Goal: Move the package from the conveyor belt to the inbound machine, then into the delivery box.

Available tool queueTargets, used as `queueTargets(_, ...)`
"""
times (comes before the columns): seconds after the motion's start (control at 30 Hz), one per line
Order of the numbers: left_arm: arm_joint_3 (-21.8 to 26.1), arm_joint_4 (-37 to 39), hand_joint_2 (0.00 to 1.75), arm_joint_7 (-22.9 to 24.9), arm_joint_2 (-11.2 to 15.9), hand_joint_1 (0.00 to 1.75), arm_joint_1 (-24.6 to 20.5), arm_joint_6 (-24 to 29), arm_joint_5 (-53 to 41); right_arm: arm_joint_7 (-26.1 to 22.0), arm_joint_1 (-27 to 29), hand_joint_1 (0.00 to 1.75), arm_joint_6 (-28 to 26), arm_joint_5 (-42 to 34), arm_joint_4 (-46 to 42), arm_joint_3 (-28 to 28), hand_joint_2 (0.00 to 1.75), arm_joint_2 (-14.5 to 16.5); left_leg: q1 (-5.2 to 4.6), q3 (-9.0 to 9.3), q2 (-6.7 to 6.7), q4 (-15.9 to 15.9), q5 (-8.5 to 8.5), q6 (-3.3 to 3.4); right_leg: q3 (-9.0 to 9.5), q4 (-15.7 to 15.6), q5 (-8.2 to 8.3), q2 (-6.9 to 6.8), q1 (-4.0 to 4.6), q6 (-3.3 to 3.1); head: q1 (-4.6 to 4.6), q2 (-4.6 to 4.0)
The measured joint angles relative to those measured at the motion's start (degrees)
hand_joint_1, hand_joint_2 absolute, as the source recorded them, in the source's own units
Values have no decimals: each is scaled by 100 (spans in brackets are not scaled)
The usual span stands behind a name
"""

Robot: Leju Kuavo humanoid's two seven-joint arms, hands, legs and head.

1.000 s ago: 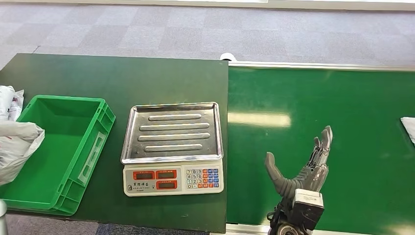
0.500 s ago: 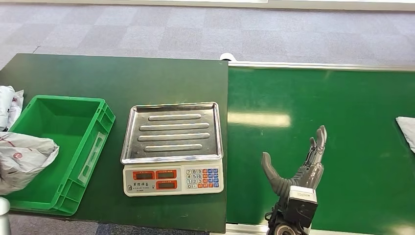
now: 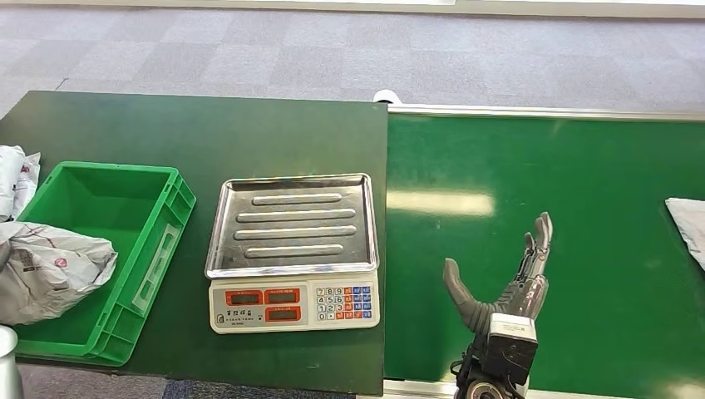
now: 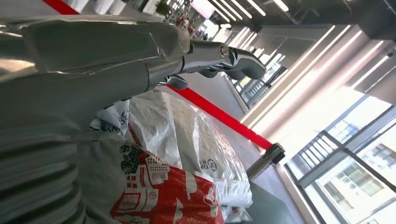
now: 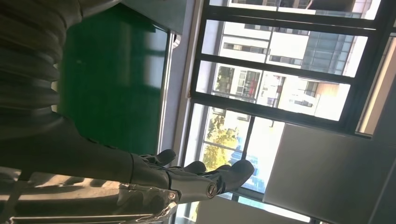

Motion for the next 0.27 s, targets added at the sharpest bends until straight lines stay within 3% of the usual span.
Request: queueTargets(0.27,-118,-6,175,64,48,0,19,-2219,1611,54,1,0,131,-13,0,-54,175,-7,0,0,0,0,0,0,3,0,0,0,-1,0,1,0)
